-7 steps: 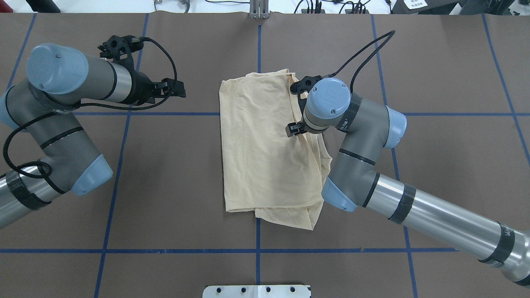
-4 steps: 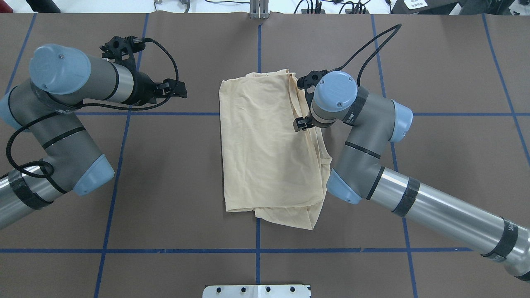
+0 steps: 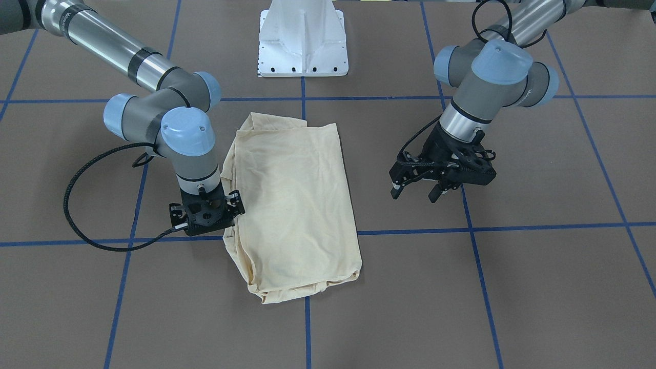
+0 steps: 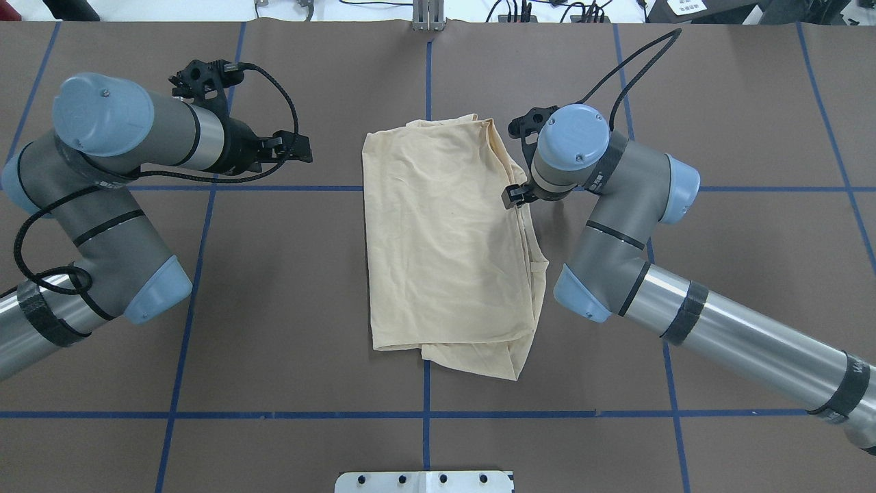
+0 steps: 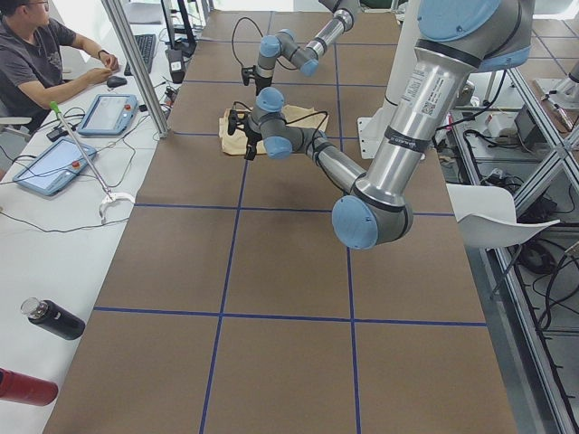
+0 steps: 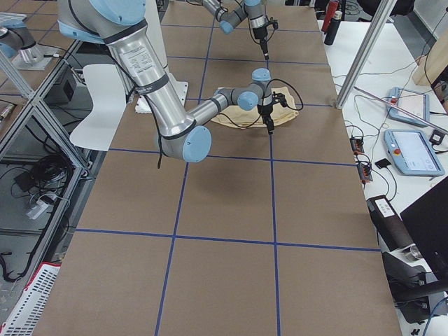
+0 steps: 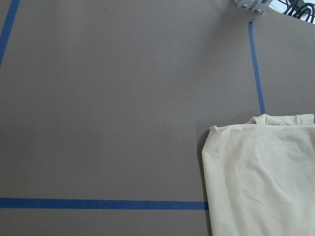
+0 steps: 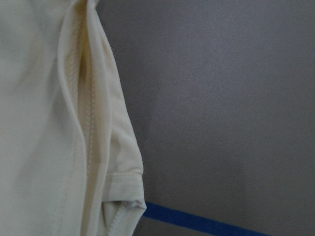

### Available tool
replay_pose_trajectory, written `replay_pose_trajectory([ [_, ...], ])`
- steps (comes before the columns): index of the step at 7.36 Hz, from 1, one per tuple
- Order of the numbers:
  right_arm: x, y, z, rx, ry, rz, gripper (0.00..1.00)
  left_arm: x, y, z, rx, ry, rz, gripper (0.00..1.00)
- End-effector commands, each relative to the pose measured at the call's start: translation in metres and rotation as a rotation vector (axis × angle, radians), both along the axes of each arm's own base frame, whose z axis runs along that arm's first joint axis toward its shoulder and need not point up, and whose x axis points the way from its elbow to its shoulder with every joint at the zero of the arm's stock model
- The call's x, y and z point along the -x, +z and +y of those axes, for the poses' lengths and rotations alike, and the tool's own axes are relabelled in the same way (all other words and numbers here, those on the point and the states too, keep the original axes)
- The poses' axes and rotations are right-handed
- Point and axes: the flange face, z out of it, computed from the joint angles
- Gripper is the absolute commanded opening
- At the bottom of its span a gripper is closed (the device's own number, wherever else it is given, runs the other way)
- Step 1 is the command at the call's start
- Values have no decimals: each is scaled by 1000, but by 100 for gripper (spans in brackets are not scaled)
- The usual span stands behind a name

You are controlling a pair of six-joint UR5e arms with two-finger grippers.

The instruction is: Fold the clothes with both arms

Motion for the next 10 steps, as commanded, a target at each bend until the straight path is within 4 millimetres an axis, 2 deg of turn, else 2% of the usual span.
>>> replay_pose_trajectory([
  [1, -18, -19, -5, 37, -27, -80, 100, -10, -1, 8, 2, 19, 4, 100],
  [2, -35, -24, 1, 65, -42, -120, 100, -31, -5, 29, 35, 58, 27, 100],
  [3, -43, -25, 0, 89, -29, -143, 100, -46, -9, 48, 111, 100, 71, 100],
  [4, -46, -35, 3, 81, -34, -159, 100, -64, -23, 74, 192, 121, 125, 100],
  [6, -58, -34, 15, 109, -4, -177, 100, -108, -41, 139, 381, 130, 264, 100],
  [7, -69, -26, 26, 159, 31, -197, 100, -129, -43, 165, 389, 69, 308, 100],
  [8, -86, -24, 44, 161, 22, -217, 100, -148, -36, 186, 368, 36, 296, 100],
  [9, -93, -26, 51, 173, 6, -236, 100, -160, -30, 198, 369, 42, 279, 100],
  [10, -93, -26, 53, 183, 12, -240, 100, -163, -24, 198, 376, 42, 263, 100],
])
